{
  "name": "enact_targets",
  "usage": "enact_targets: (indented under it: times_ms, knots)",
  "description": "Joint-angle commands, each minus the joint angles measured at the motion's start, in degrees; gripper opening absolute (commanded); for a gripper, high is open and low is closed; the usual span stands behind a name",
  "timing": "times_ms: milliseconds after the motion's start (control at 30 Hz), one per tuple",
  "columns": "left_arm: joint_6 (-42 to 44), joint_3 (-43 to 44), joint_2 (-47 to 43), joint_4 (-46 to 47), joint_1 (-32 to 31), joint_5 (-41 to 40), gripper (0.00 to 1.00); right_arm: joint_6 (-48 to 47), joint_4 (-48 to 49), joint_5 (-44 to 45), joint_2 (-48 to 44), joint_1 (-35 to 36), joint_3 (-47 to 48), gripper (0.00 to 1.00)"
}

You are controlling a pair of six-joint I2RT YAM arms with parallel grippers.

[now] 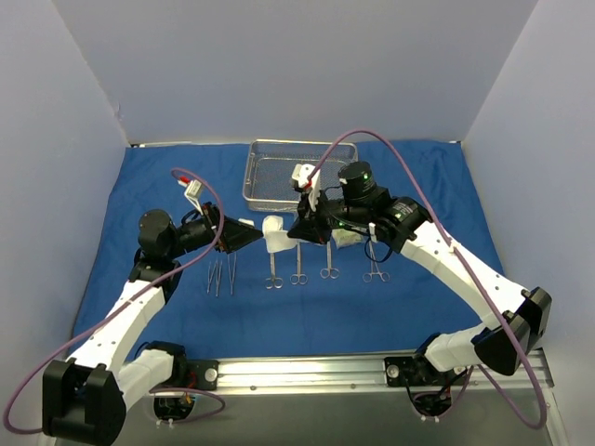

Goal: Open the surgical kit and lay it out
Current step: Pick up the medical item from the surgical kit.

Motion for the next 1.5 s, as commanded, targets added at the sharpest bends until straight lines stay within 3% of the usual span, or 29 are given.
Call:
enact_targets:
  times_ms: [0,133,433,533,567,633,667,733,800,867,967,1067,1167,1233,1300,1400,1467]
  knots:
    - [-3.12,-0.52,1.45,11.87,-1.21,4.58,0.94,-1.52,-1.5,-5.68,-2.6,0.27,1.1,0.0]
    - [-3.57,0.44,3.47,13.64,-2.97,5.64,0.98,-1.17,-1.15,-7.26,-3.3,0.27,1.28,0.0]
    - [-2.08,1.23,3.65,15.22,-7.28,5.55,0.69,-1.6,-0.79,-8.05,-3.75,0.36,1.28,0.0]
    - [-0.76,2.02,3.74,13.73,-8.42,5.02,0.52,-1.52,-0.62,-8.06,-3.57,0.27,1.36,0.0]
    - [-0.23,2.46,3.83,12.68,-8.68,4.76,0.4,-1.43,-0.44,-7.79,-3.66,0.27,1.36,0.0]
    - [1.43,3.16,3.92,9.6,-9.12,4.23,0.28,-0.99,-0.18,-6.83,-3.57,0.18,1.54,0.0]
    - [1.71,3.25,3.74,8.98,-9.13,4.06,0.15,-0.73,-0.18,-6.3,-3.66,0.18,1.54,0.0]
    - [2.14,3.25,3.48,7.58,-9.13,3.09,0.05,-0.64,-0.27,-4.81,-3.48,0.01,1.54,0.0]
    - [2.58,3.34,2.78,5.57,-9.13,2.13,0.02,0.24,-0.27,-3.75,-3.31,-0.17,1.54,0.02]
    - [3.11,3.17,1.81,4.15,-9.13,-0.24,0.02,1.28,0.17,-1.04,-3.22,-0.26,1.45,0.16]
    - [3.2,3.08,0.32,0.64,-8.86,-6.19,0.02,2.16,1.4,4.58,-3.39,-0.34,0.93,0.44]
    - [4.6,4.65,-1.35,-8.4,-8.08,-16.37,0.02,5.94,3.95,14.83,-4.62,-0.95,-0.39,0.55]
    - [5.75,6.76,-2.15,-18.77,-4.23,-23.96,0.02,11.04,6.23,30.19,-6.03,-1.66,-1.62,1.0]
    - [5.05,9.31,-1.71,-26.6,0.34,-26.88,0.02,16.22,6.76,38.49,-6.82,-2.89,-2.85,1.0]
    - [3.65,8.89,-0.75,-25.84,9.62,-22.87,0.02,18.24,6.77,47.09,-7.43,-4.81,-4.34,1.0]
    - [0.83,8.09,2.24,-23.11,20.36,-20.21,0.02,20.97,7.46,45.67,-7.79,-8.76,-5.93,1.0]
    - [-1.19,7.39,6.09,-21.79,23.73,-19.33,0.02,22.03,8.87,42.32,-7.61,-10.88,-7.33,1.0]
